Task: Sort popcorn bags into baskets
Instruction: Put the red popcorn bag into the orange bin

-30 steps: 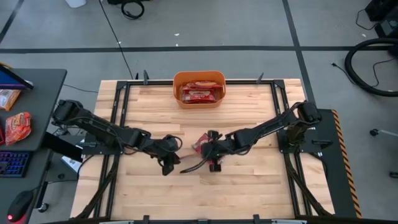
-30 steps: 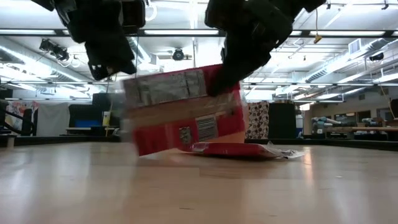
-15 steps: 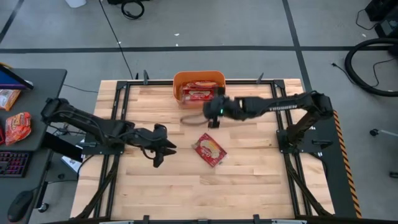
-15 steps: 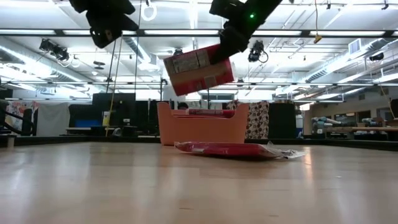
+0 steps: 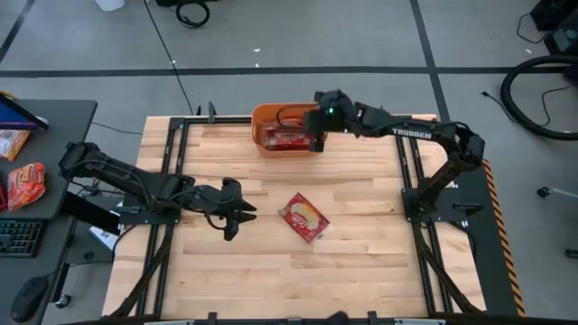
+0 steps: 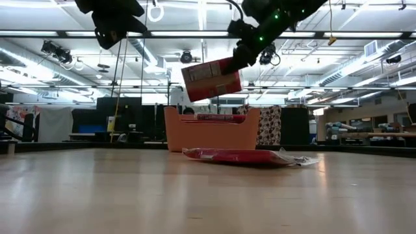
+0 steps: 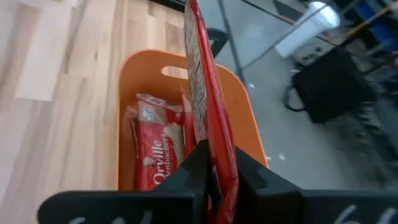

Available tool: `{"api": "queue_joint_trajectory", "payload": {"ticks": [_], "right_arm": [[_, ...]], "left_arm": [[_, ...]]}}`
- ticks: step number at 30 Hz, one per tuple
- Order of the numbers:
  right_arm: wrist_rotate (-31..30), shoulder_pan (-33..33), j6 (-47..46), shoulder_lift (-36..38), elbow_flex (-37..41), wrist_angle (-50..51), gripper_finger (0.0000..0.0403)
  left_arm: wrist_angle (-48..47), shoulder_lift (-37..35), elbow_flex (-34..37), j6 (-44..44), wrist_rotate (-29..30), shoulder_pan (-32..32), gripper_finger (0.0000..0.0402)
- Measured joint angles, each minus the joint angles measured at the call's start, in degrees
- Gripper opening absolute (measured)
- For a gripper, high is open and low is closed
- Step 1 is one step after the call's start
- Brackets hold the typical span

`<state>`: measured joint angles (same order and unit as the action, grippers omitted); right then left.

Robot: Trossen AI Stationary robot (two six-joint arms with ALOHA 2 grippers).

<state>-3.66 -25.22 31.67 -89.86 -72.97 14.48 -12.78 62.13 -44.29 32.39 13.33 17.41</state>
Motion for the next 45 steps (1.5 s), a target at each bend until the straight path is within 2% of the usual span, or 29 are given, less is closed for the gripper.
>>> {"api": "queue_joint_trajectory", "payload": {"ticks": [5,9,13,20,23,27,30,35,39,45], "right_arm": [[6.58,-5.22,-0.09,-3.4,0.17,-1.6,0.0038],[8.24,-7.73,-0.41,-8.32,0.17,-3.64,0.0046],[9.67,-8.73,-2.67,-11.63,0.22,-4.33,0.0071],[9.96,-8.72,-7.76,-11.8,0.22,-3.9,0.0128],[7.7,-8.55,-7.71,-10.3,0.22,-1.82,0.0151],[-0.67,-8.14,-8.34,-6.9,0.22,3.64,0.0175],[-1.7,-7.68,-12.51,-3.17,0.22,6.56,0.0185],[4.91,-2.66,-22.7,1.83,0.2,7.42,0.0191],[4.99,4.73,-27.7,2.52,0.2,8.42,0.0192],[5.0,15.94,-39.84,-0.77,0.2,11.54,0.0192]], "left_arm": [[0.16,0.02,0.0,-0.01,5.45,0.0,0.013],[0.67,0.02,0.0,0.29,7.63,0.0,0.013],[0.66,0.02,0.0,1.74,7.62,0.0,0.013],[0.46,0.02,0.0,2.97,7.45,0.0,0.013],[0.44,0.02,0.0,2.96,7.42,0.0,0.013],[0.46,0.04,0.0,2.94,6.84,0.0,0.013],[0.44,0.04,0.0,2.93,5.99,0.0,0.013],[0.39,0.04,0.0,2.36,5.96,0.0,0.013],[0.1,0.78,0.0,-2.17,5.98,0.0,0.013],[0.13,3.48,0.04,-6.5,5.86,0.61,0.013]]}}
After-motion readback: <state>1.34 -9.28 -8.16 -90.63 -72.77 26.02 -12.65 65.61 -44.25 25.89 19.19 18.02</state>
